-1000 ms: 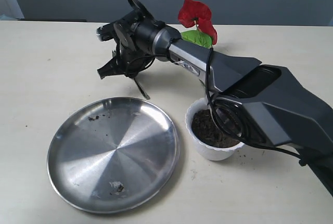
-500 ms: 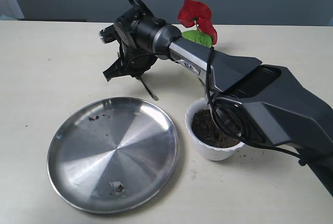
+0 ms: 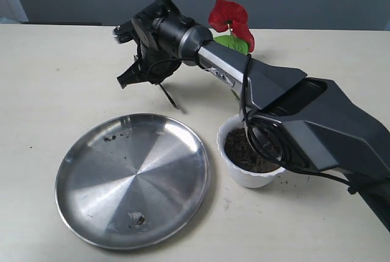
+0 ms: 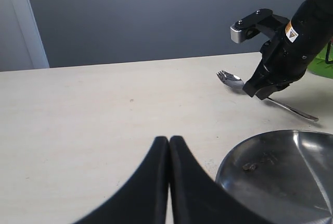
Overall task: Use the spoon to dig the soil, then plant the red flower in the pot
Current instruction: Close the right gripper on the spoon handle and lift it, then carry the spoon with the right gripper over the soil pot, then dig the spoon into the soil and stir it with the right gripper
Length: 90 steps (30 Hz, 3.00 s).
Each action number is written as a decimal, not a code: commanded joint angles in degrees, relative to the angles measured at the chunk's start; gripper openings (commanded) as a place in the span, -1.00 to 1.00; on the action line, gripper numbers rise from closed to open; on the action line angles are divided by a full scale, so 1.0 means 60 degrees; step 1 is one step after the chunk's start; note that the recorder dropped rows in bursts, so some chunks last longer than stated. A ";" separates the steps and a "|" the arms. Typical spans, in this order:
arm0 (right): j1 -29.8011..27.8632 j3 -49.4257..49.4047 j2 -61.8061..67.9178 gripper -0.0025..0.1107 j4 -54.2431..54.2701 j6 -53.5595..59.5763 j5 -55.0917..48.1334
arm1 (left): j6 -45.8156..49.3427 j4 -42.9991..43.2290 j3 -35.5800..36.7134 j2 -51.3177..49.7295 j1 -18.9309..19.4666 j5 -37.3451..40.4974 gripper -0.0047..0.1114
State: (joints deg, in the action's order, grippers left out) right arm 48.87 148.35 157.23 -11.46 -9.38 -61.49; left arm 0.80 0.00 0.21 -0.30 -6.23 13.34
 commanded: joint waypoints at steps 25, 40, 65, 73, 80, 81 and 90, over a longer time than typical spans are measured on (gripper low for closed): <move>0.0176 -0.0125 -0.2931 -0.97 0.1164 0.2028 -0.1413 | -0.0036 0.0000 -0.0035 0.0051 -0.0046 -0.0004 -0.91; 0.0340 -1.0515 -1.0228 -0.97 -0.1266 0.0844 -0.1413 | -0.0036 0.0000 -0.0035 0.0051 -0.0046 -0.0004 -0.91; 0.0378 -1.3921 -1.3025 -0.97 -0.6917 0.8248 -0.1336 | -0.0036 0.0000 -0.0035 0.0051 -0.0046 -0.0004 -0.91; 0.1973 -1.3921 -1.1693 -0.97 -0.7308 1.0348 -0.1413 | -0.0036 0.0000 -0.0035 0.0051 -0.0046 -0.0004 -0.91; 0.2523 -1.3921 -1.0796 -0.97 -0.7423 1.0447 -0.1413 | -0.0036 0.0000 -0.0035 0.0051 -0.0046 -0.0004 -0.91; 0.2523 -1.3921 -1.0706 -0.97 -0.7423 1.0447 -0.1413 | -0.0036 0.0000 -0.0035 0.0051 -0.0046 -0.0004 -0.91; 0.2523 -1.3921 -1.0559 -0.97 -0.7309 1.0447 -0.1413 | -0.0036 0.0000 -0.0035 0.0051 -0.0046 -0.0004 -0.91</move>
State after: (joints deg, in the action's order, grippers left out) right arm 63.81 65.13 94.00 -54.85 52.94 -69.47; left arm 0.80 0.00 0.21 -0.30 -6.23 13.34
